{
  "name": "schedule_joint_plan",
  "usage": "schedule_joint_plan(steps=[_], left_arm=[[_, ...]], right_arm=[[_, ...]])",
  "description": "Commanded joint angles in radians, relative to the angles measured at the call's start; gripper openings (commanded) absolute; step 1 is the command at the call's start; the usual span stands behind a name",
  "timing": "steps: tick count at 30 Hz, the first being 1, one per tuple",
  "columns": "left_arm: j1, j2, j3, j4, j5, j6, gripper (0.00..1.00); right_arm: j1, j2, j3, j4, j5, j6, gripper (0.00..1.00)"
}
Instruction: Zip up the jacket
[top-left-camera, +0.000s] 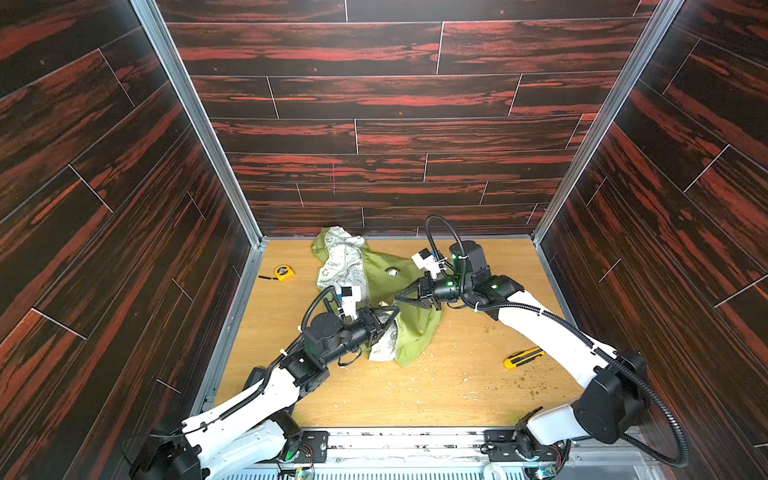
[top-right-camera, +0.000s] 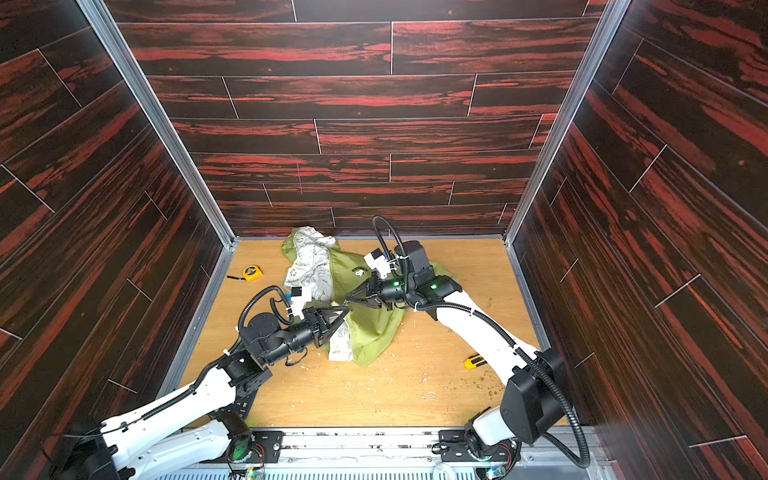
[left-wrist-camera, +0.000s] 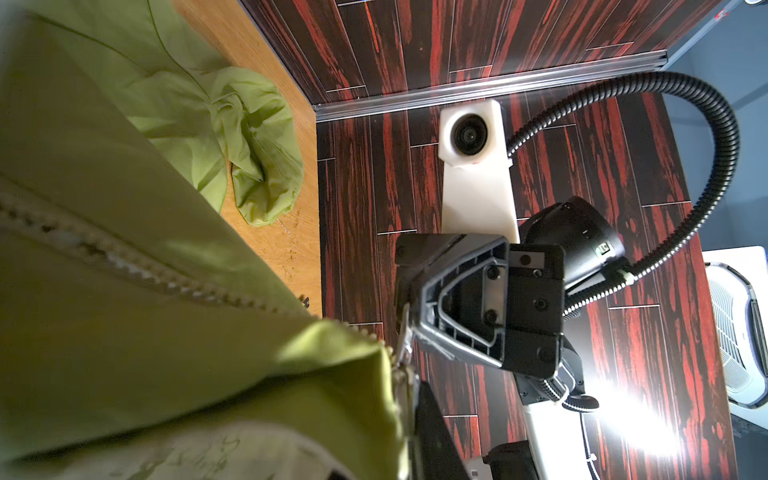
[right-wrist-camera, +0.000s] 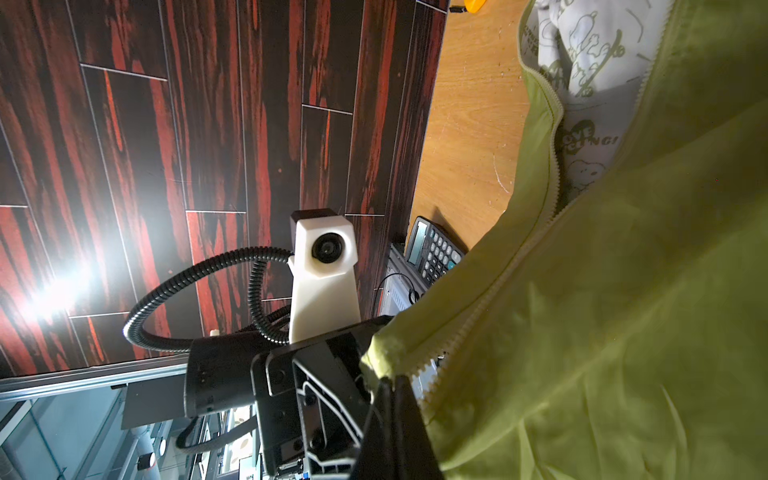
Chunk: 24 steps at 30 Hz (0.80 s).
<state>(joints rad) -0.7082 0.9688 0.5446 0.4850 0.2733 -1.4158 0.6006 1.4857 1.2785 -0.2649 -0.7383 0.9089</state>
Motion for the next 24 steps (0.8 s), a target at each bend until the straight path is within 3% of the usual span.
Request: schedule_joint_plan(steps=[1, 8, 14, 19, 24], left_arm=[[-0.002, -0.071, -0.015, -0.038, -0.007, 0.016, 0.00], [-0.002, -0.111, -0.048, -0.039, -0.051, -0.006, 0.00], [-0.002, -0.142, -0.074, -0.036, -0.127, -0.022, 0.36], [-0.002, -0.108, -0.048, -0.027, -0.114, -0.019, 0.48], [-0.002, -0.055, -0.029, 0.005, -0.115, -0.014, 0.51]], right_arm=[[-0.039, 0.009, 0.031, 0.020, 0.125, 0.007, 0.00], [-0.038, 0.008, 0.034, 0.027, 0.125, 0.016, 0.00], [-0.020, 0.001, 0.035, 0.026, 0.121, 0.017, 0.00], [-0.005, 0.001, 0.034, 0.026, 0.120, 0.019, 0.00], [0.009, -0.001, 0.039, 0.024, 0.122, 0.024, 0.00]])
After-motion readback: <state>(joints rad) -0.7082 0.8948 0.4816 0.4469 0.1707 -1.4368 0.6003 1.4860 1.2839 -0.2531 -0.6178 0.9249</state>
